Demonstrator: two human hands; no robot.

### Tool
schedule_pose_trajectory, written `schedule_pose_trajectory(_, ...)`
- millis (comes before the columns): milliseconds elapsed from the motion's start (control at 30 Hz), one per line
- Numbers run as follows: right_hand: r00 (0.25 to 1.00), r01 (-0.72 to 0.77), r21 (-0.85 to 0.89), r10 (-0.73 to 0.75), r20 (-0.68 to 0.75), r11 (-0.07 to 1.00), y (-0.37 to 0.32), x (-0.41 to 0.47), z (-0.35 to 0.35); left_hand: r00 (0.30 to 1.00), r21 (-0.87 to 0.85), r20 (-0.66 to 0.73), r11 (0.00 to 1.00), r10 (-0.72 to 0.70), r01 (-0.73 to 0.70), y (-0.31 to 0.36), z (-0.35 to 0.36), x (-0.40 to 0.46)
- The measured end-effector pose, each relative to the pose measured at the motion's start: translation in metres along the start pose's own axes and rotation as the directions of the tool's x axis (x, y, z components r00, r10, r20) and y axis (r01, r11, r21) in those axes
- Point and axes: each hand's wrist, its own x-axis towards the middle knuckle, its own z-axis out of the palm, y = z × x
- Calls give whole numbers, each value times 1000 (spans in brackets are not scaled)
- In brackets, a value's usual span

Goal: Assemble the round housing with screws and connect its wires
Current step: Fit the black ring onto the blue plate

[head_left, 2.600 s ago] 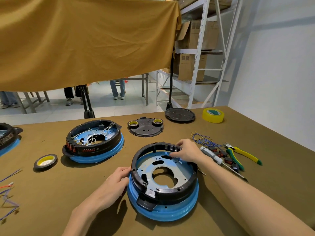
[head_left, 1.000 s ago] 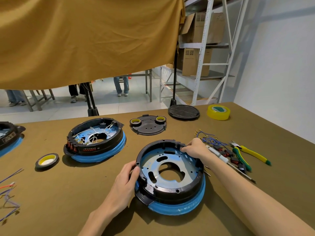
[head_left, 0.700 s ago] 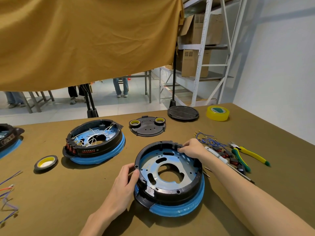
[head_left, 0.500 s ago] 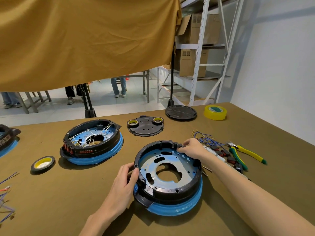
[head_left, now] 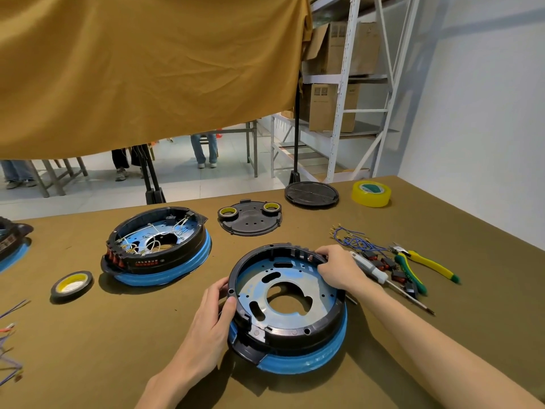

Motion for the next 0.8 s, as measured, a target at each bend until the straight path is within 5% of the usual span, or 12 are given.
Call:
schedule_pose_trajectory(633, 993, 107, -126, -99, 65, 986, -13, 18, -2, 999, 62, -50, 998, 20, -17, 8, 3, -5)
schedule_pose_trajectory(800, 991, 97, -24, -95, 92, 995, -10, 15, -4, 998, 77, -47, 996, 36, -32, 6, 3, -5)
